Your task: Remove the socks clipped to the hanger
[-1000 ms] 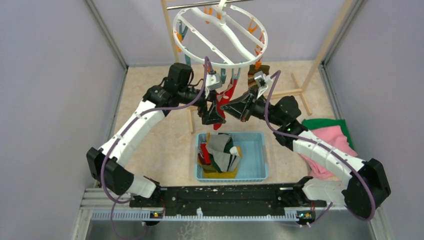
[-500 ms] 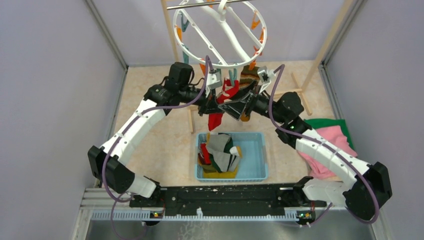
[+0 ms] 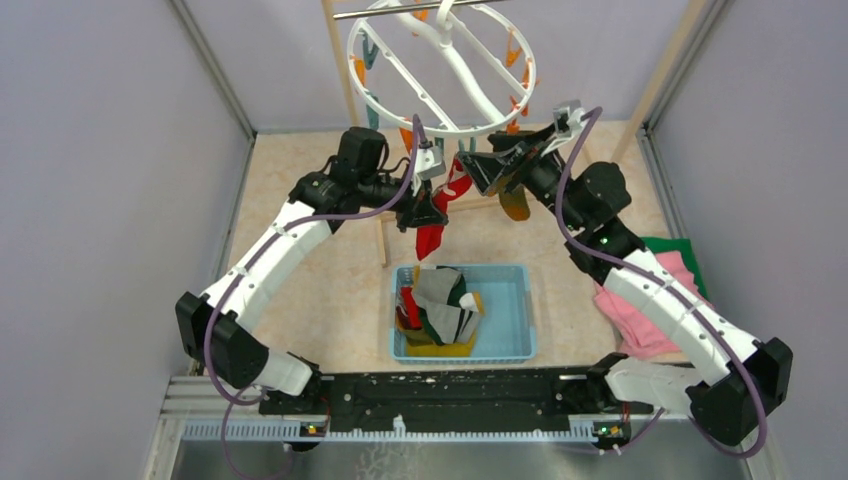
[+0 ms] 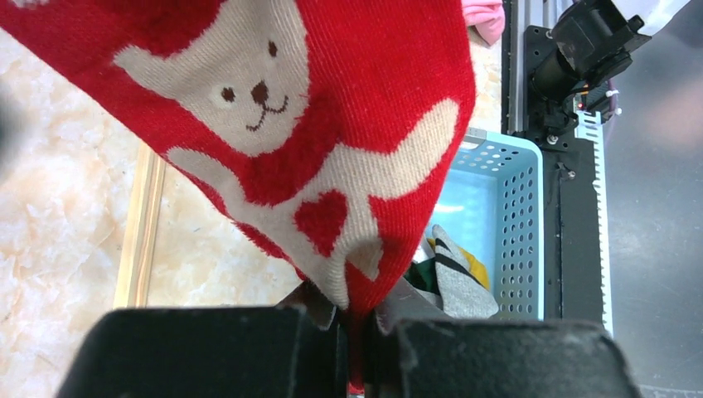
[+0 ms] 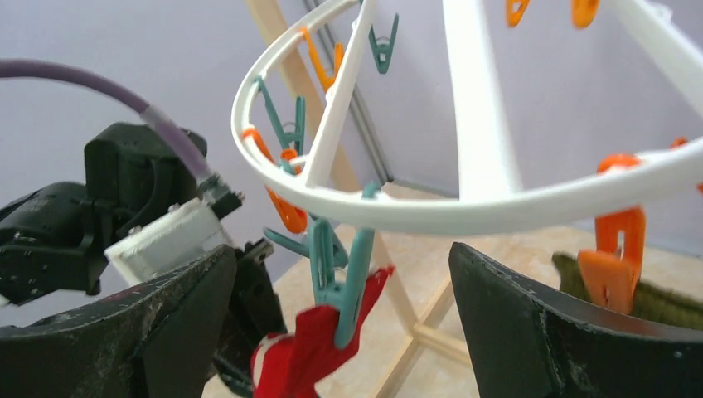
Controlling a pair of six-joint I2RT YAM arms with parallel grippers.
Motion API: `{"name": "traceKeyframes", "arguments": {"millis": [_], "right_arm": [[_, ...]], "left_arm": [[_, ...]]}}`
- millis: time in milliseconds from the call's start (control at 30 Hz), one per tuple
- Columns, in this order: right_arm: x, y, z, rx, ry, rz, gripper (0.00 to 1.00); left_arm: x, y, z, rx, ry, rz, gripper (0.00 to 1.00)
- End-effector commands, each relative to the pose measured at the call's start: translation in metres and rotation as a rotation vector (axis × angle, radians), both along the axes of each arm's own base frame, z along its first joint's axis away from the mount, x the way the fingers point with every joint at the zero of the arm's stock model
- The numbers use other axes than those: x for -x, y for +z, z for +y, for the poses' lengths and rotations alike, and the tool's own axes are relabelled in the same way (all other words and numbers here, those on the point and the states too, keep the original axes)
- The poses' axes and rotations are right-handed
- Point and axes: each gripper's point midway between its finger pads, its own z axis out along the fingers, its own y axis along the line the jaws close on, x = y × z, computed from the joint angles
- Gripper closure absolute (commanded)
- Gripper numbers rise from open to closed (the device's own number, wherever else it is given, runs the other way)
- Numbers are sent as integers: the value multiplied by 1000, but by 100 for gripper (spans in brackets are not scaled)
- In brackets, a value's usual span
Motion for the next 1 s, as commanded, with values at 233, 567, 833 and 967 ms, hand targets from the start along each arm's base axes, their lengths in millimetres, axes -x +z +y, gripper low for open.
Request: {"name": "traceKeyframes", "arguments": {"millis": [233, 567, 833, 967], "right_arm": [[-21, 23, 9, 53, -82, -87, 18], [-23, 31, 15, 60, -102, -122, 31], [-21, 34, 25, 48, -48, -125, 91], [-20, 31, 25, 57, -48, -120, 98]], "left_arm": [[-7, 9, -1, 23, 20, -69, 100], [-13, 3, -5, 6, 43, -67, 100], [-12, -6, -2, -22, 43, -70, 100], [0, -20, 1, -49, -9, -57, 100]]}}
